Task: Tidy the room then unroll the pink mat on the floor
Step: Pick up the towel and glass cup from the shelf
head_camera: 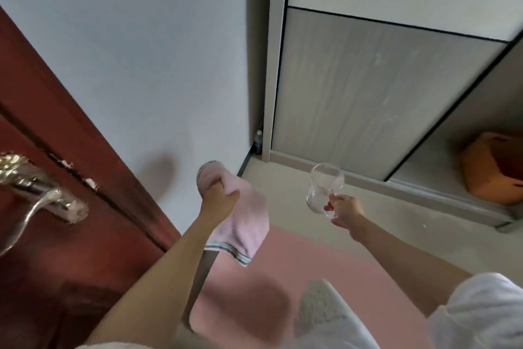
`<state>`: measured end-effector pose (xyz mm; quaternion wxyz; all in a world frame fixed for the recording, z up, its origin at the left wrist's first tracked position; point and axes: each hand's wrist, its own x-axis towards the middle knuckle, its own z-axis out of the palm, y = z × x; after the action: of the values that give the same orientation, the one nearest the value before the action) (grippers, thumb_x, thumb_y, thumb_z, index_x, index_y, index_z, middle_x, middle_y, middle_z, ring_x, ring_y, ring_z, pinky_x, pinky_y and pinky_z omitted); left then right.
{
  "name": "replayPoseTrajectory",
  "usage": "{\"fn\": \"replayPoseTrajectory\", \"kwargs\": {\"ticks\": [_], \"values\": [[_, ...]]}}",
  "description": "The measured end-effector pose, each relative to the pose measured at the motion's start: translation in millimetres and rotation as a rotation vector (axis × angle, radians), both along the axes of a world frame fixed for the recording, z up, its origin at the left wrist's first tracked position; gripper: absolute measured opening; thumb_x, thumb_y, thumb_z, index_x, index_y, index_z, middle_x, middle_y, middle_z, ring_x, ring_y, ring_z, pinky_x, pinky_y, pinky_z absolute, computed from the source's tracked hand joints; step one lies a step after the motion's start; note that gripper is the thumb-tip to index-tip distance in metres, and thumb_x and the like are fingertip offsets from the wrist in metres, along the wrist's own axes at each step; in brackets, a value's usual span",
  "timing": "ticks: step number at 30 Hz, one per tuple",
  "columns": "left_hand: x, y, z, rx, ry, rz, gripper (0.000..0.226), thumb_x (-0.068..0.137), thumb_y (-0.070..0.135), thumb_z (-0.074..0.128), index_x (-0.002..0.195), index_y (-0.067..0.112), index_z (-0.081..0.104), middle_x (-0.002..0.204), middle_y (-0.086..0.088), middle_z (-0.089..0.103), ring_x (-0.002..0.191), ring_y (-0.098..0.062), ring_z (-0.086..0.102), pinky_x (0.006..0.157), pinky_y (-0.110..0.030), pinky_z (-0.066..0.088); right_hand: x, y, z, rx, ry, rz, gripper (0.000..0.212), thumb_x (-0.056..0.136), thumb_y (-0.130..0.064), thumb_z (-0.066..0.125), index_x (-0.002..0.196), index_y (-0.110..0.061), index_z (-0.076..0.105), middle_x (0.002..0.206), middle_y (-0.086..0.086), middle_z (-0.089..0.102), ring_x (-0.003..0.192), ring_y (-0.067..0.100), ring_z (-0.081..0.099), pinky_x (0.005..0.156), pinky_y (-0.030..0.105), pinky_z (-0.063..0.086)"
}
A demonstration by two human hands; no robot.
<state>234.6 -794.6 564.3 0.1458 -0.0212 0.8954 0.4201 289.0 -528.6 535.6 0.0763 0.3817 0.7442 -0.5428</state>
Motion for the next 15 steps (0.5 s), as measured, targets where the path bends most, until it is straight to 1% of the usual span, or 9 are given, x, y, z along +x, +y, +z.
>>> {"fn": "replayPoseTrajectory", "kwargs": {"ticks": [1,2,3,5,8,10,11,13,15], "values": [[-15.6,8.5,3.2,0.006,-0.001,0.000,0.016,0.090,0.004,0.048,0.101,0.001,0.059,0.078,-0.003,0.043,0.081,-0.017,0.045,0.061,-0.020,0.033,-10.7,7.5,3.2,-0.018,0.010,-0.023,0.023,0.095,-0.019,0.044,0.095,-0.005,0.063,0.092,0.010,0.061,0.060,0.012,0.049,0.030,0.007,0.036],[-27.0,15.8,9.0,-0.012,0.008,-0.007,0.013,0.091,0.006,0.048,0.100,0.005,0.057,0.084,-0.007,0.046,0.084,-0.020,0.046,0.066,-0.024,0.036,-20.7,13.3,6.0,-0.007,0.015,-0.032,0.021,0.095,-0.020,0.044,0.089,-0.008,0.061,0.090,0.009,0.060,0.059,0.012,0.049,0.031,0.008,0.036],[-43.4,24.8,9.0,0.000,0.007,0.000,0.007,0.091,0.009,0.047,0.096,0.011,0.052,0.087,-0.008,0.047,0.084,-0.021,0.047,0.070,-0.026,0.037,-36.2,21.0,6.6,-0.003,0.022,-0.044,0.023,0.094,-0.019,0.044,0.082,-0.009,0.060,0.086,0.008,0.060,0.056,0.013,0.048,0.032,0.010,0.037],[-68.5,38.4,5.8,-0.026,-0.003,0.003,0.003,0.091,0.012,0.047,0.092,0.012,0.050,0.089,-0.010,0.050,0.084,-0.022,0.049,0.073,-0.027,0.037,-61.7,33.7,2.2,-0.003,0.027,-0.055,0.032,0.094,-0.017,0.045,0.066,-0.009,0.059,0.075,0.006,0.059,0.047,0.012,0.048,0.041,0.017,0.041],[-126.0,69.1,-14.6,-0.022,-0.024,0.035,0.024,0.090,0.014,0.051,0.108,0.000,0.060,0.104,-0.015,0.061,0.101,-0.027,0.058,0.081,-0.029,0.041,-116.6,66.0,-18.0,-0.020,0.034,-0.060,0.036,0.094,-0.017,0.048,0.059,-0.011,0.058,0.066,0.001,0.058,0.045,0.012,0.049,0.040,0.018,0.041],[-171.4,98.4,-30.2,-0.050,-0.065,0.078,0.033,0.090,0.018,0.053,0.115,-0.002,0.059,0.115,-0.017,0.063,0.112,-0.030,0.058,0.086,-0.029,0.042,-163.6,95.0,-38.7,-0.035,0.008,-0.014,0.036,0.093,-0.017,0.048,0.060,-0.011,0.058,0.065,0.001,0.058,0.035,0.004,0.050,0.036,0.014,0.040],[-208.2,120.6,-46.4,-0.081,-0.079,0.129,0.036,0.090,0.021,0.054,0.118,-0.002,0.058,0.118,-0.016,0.062,0.115,-0.030,0.057,0.088,-0.029,0.042,-205.9,116.8,-52.1,-0.033,-0.011,0.047,0.035,0.093,-0.017,0.048,0.060,-0.010,0.059,0.064,0.002,0.058,0.033,0.002,0.049,0.038,0.015,0.041],[-248.5,146.3,-63.4,-0.139,-0.127,0.203,0.039,0.089,0.022,0.054,0.121,-0.001,0.056,0.118,-0.011,0.062,0.115,-0.027,0.056,0.090,-0.029,0.043,-256.4,137.5,-72.6,-0.015,-0.058,0.171,0.035,0.093,-0.016,0.049,0.061,-0.011,0.060,0.067,0.006,0.059,0.046,0.011,0.051,0.048,0.022,0.040],[-304.3,181.7,-87.6,-0.150,-0.159,0.297,0.037,0.088,0.015,0.052,0.119,-0.003,0.058,0.110,-0.006,0.062,0.108,-0.021,0.057,0.085,-0.027,0.044,-329.1,169.5,-97.6,0.010,-0.091,0.334,0.032,0.091,-0.013,0.049,0.061,-0.012,0.060,0.073,0.010,0.060,0.056,0.017,0.044,0.053,0.026,0.035]]}}
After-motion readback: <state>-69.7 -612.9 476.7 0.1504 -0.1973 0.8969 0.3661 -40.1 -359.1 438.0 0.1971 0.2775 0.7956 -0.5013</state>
